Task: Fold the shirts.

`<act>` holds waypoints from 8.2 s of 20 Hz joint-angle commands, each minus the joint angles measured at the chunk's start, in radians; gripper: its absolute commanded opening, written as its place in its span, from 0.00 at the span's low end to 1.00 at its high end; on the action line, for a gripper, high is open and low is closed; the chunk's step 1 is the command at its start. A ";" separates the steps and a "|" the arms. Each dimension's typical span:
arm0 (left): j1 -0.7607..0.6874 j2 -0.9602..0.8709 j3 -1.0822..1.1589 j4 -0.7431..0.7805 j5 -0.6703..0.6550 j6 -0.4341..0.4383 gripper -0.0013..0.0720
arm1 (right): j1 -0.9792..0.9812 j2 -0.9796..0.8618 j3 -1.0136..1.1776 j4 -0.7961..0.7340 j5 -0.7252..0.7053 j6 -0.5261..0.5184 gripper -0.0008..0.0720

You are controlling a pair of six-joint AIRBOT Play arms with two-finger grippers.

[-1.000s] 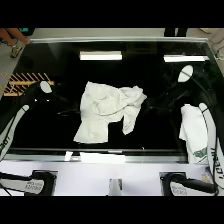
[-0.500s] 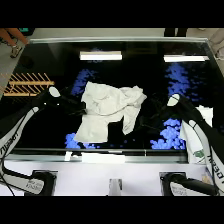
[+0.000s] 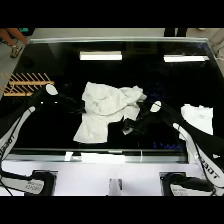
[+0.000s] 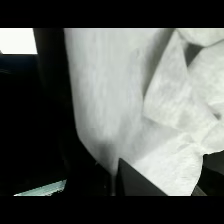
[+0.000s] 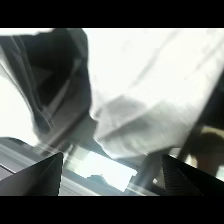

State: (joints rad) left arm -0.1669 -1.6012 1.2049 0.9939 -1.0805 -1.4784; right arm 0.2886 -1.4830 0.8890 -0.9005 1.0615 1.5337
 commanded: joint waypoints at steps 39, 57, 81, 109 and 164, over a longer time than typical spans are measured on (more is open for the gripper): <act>0.184 0.627 0.630 0.265 -0.057 0.018 0.07 | 0.008 0.482 0.724 -0.980 0.323 0.219 0.06; 0.179 0.003 0.309 0.055 0.008 0.001 0.29 | 0.009 -0.071 0.584 -0.859 -0.156 0.602 0.08; 0.565 0.087 -0.166 0.236 -0.107 0.158 0.74 | -0.362 0.075 0.218 -0.256 0.321 -0.019 0.77; 0.540 0.348 -0.150 0.077 -0.098 0.124 0.07 | -0.169 0.006 0.057 -0.024 0.021 -0.073 0.06; 0.135 -0.192 0.307 -0.137 0.513 0.192 0.07 | -0.307 -0.184 0.533 -0.746 -0.475 0.477 0.06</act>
State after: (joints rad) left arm -0.0154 -1.7378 1.5021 0.8547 -0.5274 -1.2705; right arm -0.0235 -1.6211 1.4220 -1.7390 0.5270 2.0857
